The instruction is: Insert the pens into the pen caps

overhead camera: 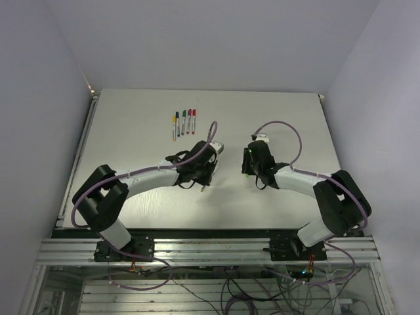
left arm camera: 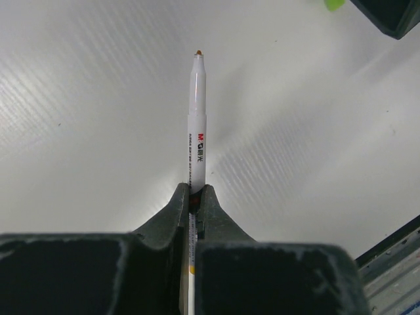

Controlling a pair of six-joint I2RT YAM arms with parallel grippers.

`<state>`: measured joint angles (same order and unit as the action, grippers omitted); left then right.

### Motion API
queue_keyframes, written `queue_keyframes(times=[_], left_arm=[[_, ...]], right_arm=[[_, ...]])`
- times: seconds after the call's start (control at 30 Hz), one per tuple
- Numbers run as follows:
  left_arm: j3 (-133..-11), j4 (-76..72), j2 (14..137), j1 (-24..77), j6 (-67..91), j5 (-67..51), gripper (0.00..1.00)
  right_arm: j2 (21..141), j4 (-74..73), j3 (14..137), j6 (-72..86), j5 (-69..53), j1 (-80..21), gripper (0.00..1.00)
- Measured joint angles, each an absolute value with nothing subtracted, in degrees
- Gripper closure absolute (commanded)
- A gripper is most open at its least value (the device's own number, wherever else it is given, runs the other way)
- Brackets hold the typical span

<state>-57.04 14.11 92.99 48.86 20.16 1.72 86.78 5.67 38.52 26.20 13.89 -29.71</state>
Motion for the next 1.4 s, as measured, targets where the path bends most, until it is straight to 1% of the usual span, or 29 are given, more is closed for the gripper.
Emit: queue_keyframes(times=[0.2, 0.43, 0.6, 0.67, 0.7, 0.77, 0.8, 1.03, 1.17, 1.27, 1.4], left_arm=[[-54.3, 13.5, 89.7, 46.6, 20.8, 0.1, 0.93], [-53.8, 12.3, 88.9, 45.9, 21.3, -1.3, 0.93], [-53.4, 11.7, 88.9, 45.5, 21.5, -2.3, 0.93], [-53.4, 11.5, 88.9, 45.2, 21.6, -2.8, 0.93], [-53.3, 11.3, 88.8, 45.1, 21.6, -3.0, 0.93], [-53.0, 10.9, 88.8, 44.8, 21.8, -3.3, 0.93], [-52.9, 10.8, 88.8, 44.8, 21.9, -3.4, 0.93], [-52.2, 9.7, 88.7, 44.2, 22.3, -4.3, 0.93], [-50.9, 8.2, 87.7, 44.1, 22.6, -5.2, 0.93], [-50.2, 6.5, 86.6, 44.1, 22.8, -5.9, 0.93], [-49.4, 2.7, 85.2, 44.1, 23.0, -7.2, 0.93]], right_arm=[[90.3, 2.1, 40.8, 25.9, 15.6, -30.3, 0.61], [92.8, -0.6, 42.8, 25.9, 17.2, -31.2, 0.63], [93.4, -2.3, 43.8, 26.2, 18.3, -31.9, 0.67], [93.4, -3.3, 44.2, 26.6, 18.9, -32.1, 0.74], [93.5, -3.7, 44.3, 26.9, 19.1, -32.2, 0.80], [93.6, -4.2, 44.6, 27.5, 19.3, -32.4, 0.96], [93.8, -4.4, 44.7, 27.7, 19.6, -32.4, 1.00], [95.0, -5.9, 46.4, 28.8, 21.3, -32.7, 1.00], [93.7, -6.0, 45.9, 28.9, 21.6, -32.7, 1.00], [90.3, -6.3, 43.9, 28.9, 21.3, -32.7, 1.00], [81.5, -3.7, 41.1, 28.4, 20.7, -32.7, 1.00]])
